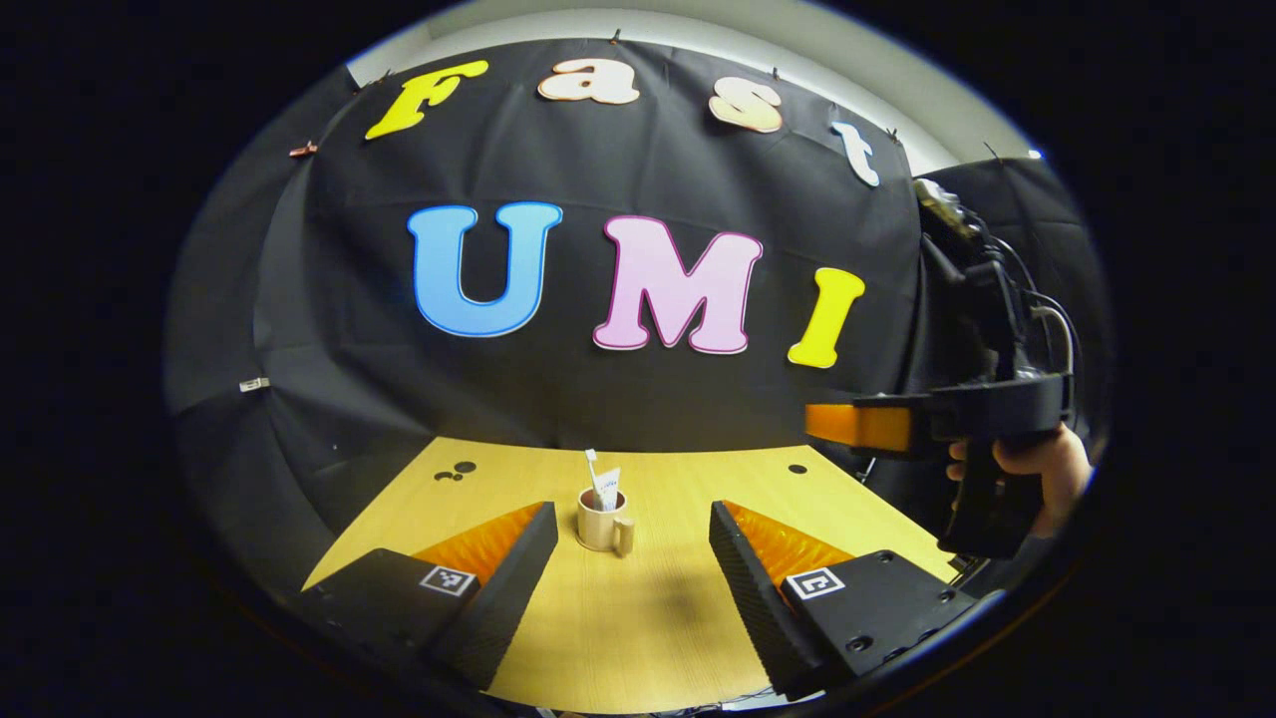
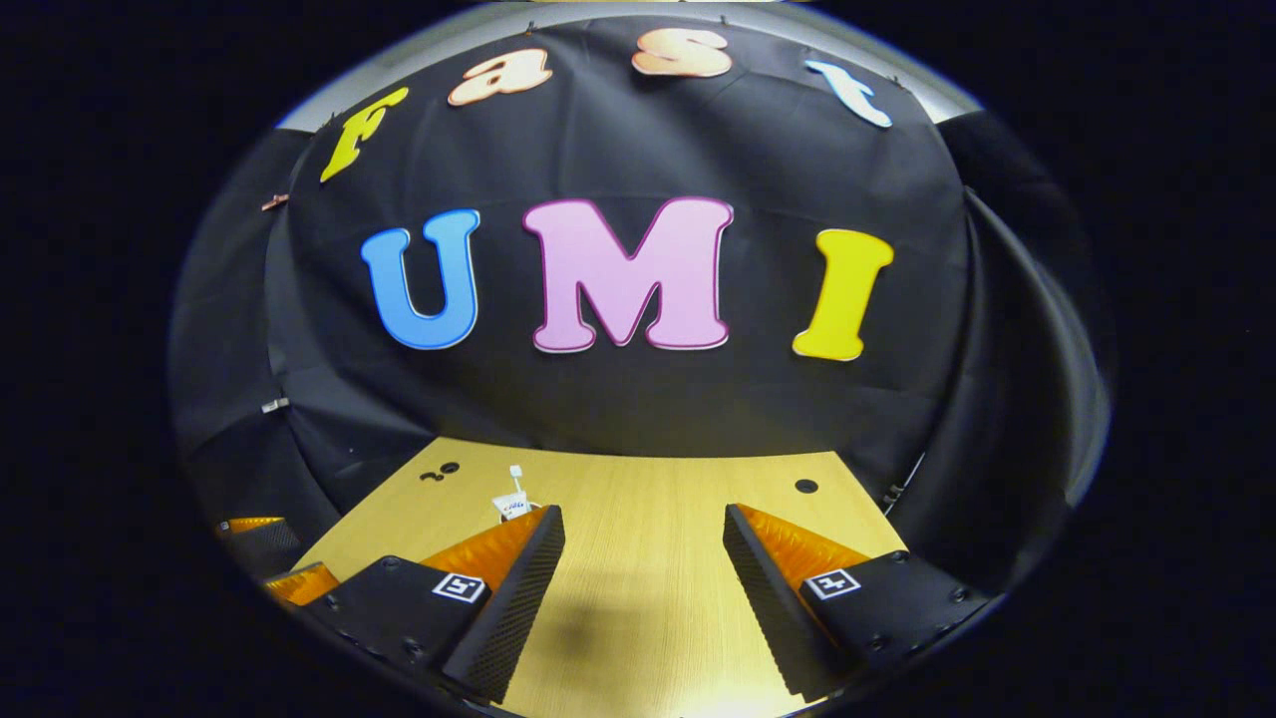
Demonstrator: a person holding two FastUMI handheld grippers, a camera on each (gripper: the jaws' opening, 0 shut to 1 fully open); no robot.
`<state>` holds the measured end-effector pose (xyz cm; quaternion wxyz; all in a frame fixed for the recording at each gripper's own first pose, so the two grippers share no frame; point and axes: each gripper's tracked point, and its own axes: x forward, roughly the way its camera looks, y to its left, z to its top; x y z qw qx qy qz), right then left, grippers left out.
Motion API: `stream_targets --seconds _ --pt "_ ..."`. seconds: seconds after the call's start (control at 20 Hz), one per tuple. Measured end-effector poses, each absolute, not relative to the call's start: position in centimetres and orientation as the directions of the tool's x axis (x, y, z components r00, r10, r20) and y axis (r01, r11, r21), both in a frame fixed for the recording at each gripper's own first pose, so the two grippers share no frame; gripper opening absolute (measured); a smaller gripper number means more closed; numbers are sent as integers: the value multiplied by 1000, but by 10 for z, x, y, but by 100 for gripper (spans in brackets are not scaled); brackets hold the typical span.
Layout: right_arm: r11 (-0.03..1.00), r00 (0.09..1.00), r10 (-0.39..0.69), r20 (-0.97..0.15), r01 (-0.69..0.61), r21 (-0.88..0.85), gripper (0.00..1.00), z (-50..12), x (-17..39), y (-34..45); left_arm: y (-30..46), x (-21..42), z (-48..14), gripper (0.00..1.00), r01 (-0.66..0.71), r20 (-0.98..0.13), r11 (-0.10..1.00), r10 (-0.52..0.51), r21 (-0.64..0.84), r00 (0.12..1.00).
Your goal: Put the toothbrush and toothpaste on the desktop into the cup, then pick up the cup and place it on the coaster on the desktop.
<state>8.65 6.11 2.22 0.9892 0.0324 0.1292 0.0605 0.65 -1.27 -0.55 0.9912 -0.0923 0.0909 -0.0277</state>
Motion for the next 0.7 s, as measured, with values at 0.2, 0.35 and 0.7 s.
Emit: stream_targets --seconds 0.2,0.35,0.7 --pt "995 981 70 -178 -56 85 99 41 44 40 4 -9 5 97 -14 -142 978 -16 -210 990" --pt "994 993 36 -115 -24 105 99 46 15 36 13 -29 1 98 -58 -120 969 30 -240 992" --pt "995 994 48 -99 -39 96 99 13 -40 57 8 -47 11 97 -21 -41 975 13 -221 999"
